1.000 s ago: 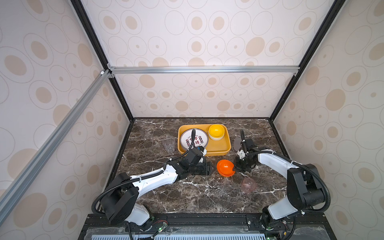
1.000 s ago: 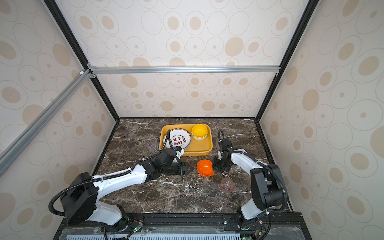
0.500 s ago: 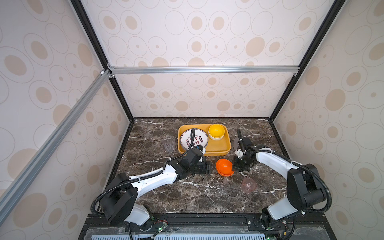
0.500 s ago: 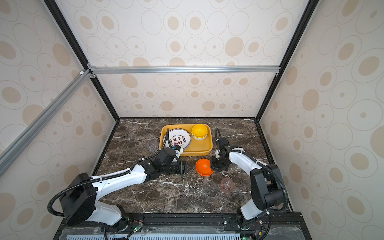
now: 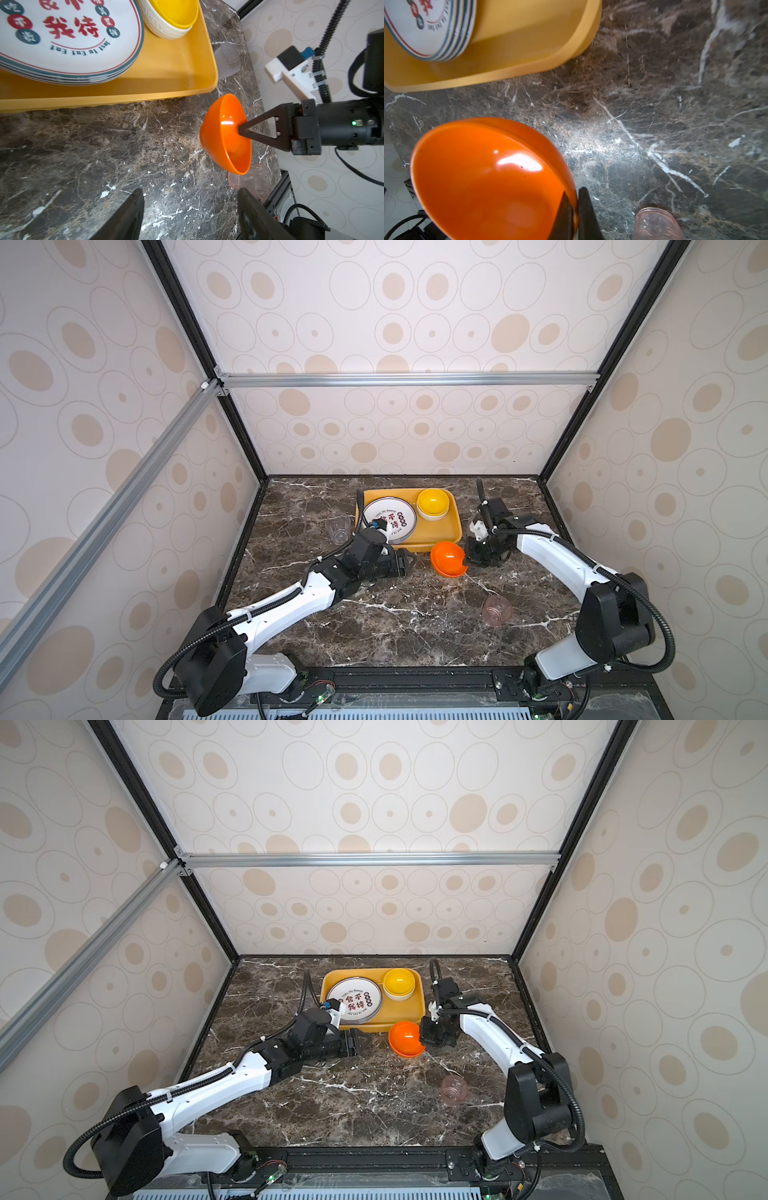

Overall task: Place the mixed dishes into the plastic bin
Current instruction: 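Carry the orange bowl over the tray onto the yellow bowl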

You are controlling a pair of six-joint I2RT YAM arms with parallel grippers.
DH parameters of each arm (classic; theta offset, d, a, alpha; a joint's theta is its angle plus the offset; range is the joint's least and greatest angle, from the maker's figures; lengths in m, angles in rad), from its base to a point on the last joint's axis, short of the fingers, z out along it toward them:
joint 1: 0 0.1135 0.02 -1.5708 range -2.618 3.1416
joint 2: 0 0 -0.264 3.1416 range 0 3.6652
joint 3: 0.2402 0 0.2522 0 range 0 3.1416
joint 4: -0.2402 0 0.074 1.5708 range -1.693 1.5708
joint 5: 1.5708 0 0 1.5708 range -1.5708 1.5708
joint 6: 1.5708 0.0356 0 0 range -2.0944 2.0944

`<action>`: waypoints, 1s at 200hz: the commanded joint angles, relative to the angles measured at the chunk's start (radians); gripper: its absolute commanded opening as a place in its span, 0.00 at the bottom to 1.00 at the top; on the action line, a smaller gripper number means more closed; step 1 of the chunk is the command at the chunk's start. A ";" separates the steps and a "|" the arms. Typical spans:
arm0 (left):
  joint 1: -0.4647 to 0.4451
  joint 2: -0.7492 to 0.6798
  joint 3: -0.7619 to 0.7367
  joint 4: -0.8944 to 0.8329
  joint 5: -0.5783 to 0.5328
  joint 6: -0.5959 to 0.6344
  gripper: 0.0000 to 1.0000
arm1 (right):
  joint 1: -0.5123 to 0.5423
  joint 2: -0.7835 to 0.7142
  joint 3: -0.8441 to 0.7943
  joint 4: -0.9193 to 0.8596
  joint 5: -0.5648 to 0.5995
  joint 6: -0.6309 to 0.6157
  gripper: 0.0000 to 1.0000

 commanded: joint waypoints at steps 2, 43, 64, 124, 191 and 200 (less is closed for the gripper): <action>0.029 -0.027 0.016 -0.037 -0.011 0.002 0.71 | 0.004 0.035 0.084 -0.048 0.016 -0.026 0.00; 0.066 -0.033 0.027 -0.048 0.008 0.005 0.71 | 0.001 0.131 0.245 -0.081 0.058 -0.035 0.00; 0.082 -0.034 0.030 -0.050 0.016 0.006 0.71 | -0.001 0.192 0.333 -0.098 0.072 -0.039 0.00; 0.146 -0.047 0.055 -0.086 0.023 0.013 0.71 | -0.010 0.366 0.586 -0.150 0.107 -0.035 0.00; 0.160 -0.050 0.040 -0.081 0.031 0.003 0.71 | -0.019 0.569 0.872 -0.219 0.138 -0.016 0.00; 0.159 -0.052 0.037 -0.081 0.030 0.003 0.71 | -0.020 0.592 0.908 -0.233 0.144 -0.012 0.00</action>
